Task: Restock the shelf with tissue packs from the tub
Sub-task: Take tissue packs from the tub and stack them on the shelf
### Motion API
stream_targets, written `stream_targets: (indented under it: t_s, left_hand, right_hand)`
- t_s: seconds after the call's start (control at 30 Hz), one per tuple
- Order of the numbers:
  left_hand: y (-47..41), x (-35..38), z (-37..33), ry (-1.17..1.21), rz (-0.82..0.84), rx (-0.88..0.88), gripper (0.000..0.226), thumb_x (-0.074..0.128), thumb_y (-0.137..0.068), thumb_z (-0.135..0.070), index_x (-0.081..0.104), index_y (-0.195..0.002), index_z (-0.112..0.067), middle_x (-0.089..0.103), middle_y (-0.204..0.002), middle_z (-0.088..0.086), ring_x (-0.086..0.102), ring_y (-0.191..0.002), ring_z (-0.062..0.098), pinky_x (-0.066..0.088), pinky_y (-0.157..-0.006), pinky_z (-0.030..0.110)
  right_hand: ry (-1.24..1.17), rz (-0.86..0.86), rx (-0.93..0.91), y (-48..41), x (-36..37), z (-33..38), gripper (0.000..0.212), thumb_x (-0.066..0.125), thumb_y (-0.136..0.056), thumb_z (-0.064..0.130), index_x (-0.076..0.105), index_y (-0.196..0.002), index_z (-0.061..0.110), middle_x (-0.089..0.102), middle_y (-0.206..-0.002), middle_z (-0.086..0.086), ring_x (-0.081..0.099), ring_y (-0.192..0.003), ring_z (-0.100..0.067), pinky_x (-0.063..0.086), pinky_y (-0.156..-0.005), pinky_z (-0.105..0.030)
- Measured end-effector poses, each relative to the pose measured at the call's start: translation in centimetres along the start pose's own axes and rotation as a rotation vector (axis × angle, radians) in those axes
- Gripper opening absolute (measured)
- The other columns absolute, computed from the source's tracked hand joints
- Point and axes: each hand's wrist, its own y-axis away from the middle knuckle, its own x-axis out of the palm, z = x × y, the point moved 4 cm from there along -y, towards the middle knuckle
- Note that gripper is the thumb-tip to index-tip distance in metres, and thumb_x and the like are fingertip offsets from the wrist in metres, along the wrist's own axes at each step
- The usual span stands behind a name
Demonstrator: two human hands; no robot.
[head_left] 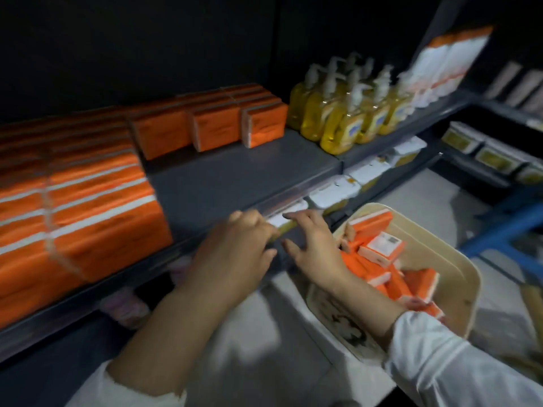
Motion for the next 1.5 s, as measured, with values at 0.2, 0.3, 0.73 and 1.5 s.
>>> stream_targets:
  t_s: [0.2,0.3,0.73,1.5]
  left_hand:
    - [-2.3,7.8,-4.1,-0.07,0.314,0.133,0.034,0.046,-0.093,-0.042,0.051,-0.126,-0.033,0.047,-0.121,-0.01,0.041,-0.117,0.013,0.039,-0.094,0.032]
    - [-3.6,10.3,-4.7,-0.073,0.38,0.138,0.038,0.045,-0.094,-0.041,0.048,-0.131,-0.033,0.047,-0.123,-0.011,0.041,-0.117,0.012,0.039,-0.095,0.032]
    - [-9.2,14.8,-4.3,0.029,0.35,-0.003,0.038,0.05,-0.093,-0.036,0.049,-0.131,-0.03,0.049,-0.125,-0.009,0.042,-0.116,0.011,0.041,-0.094,0.029]
    - [-10.3,15.1,-3.7,0.47,0.119,-0.252,0.085,0.062,-0.076,-0.051,0.02,-0.146,-0.024,0.04,-0.141,-0.005,0.04,-0.126,0.011,0.034,-0.095,0.024]
  right_hand:
    - [-0.008,0.094,0.448,1.4,-1.7,-11.9,0.051,0.07,-0.079,0.016,0.053,-0.127,0.01,0.048,-0.127,-0.015,0.049,-0.116,-0.029,0.033,-0.098,-0.025]
    - [-0.063,0.054,0.585,1.5,-2.9,-16.2,0.054,0.071,-0.08,0.015,0.052,-0.129,0.007,0.053,-0.128,-0.015,0.053,-0.115,-0.029,0.037,-0.093,-0.026]
    - [0.439,-0.019,0.317,-4.0,-4.7,-25.5,0.074,0.062,-0.08,0.014,0.028,-0.145,0.016,0.021,-0.154,-0.011,0.015,-0.142,-0.034,0.018,-0.115,-0.047]
    - [-0.858,0.474,0.311,-6.4,-5.9,-19.0,0.037,0.067,-0.079,0.007,0.055,-0.114,0.008,0.064,-0.098,-0.007,0.063,-0.09,-0.021,0.054,-0.084,-0.033]
